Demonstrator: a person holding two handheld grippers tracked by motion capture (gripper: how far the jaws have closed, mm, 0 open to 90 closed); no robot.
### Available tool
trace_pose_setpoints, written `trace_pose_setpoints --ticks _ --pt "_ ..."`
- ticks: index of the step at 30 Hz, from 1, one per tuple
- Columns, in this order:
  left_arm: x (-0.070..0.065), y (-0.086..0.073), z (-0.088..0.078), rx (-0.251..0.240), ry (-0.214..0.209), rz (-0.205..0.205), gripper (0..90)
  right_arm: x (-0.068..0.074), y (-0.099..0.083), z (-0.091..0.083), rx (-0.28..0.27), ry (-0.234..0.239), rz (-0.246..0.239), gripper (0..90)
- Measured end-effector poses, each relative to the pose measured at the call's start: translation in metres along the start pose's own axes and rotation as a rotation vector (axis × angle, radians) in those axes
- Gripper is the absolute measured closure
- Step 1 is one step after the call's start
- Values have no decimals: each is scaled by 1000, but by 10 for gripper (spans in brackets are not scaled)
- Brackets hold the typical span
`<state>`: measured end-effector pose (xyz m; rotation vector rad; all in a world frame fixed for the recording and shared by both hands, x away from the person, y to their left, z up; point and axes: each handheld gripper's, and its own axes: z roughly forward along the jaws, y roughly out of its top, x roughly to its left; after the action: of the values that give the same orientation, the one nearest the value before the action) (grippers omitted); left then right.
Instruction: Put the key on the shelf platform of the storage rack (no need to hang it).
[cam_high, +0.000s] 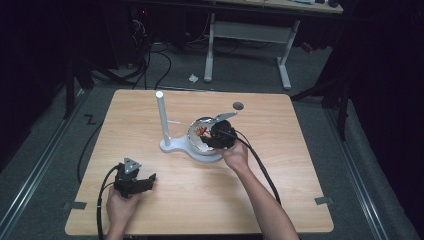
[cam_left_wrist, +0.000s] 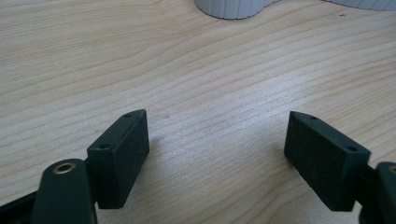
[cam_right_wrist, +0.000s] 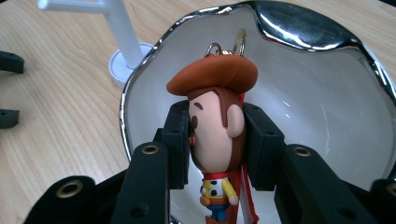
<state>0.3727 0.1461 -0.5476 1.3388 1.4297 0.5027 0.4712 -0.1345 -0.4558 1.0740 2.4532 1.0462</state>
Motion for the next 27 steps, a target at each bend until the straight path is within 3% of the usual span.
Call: trace_pose_setpoints --ticks 6,13,17,27 --pt "0 0 0 1 0 1 224 -2 0 2 9 -18 9 649" --pt "0 0 0 0 0 0 224 -3 0 0 2 -26 22 533" --pt "0 0 0 0 0 0 225 -5 0 -8 -15 -32 31 473" --pt "0 0 0 -1 0 -1 225 -11 -1 -25 -67 -33 50 460"
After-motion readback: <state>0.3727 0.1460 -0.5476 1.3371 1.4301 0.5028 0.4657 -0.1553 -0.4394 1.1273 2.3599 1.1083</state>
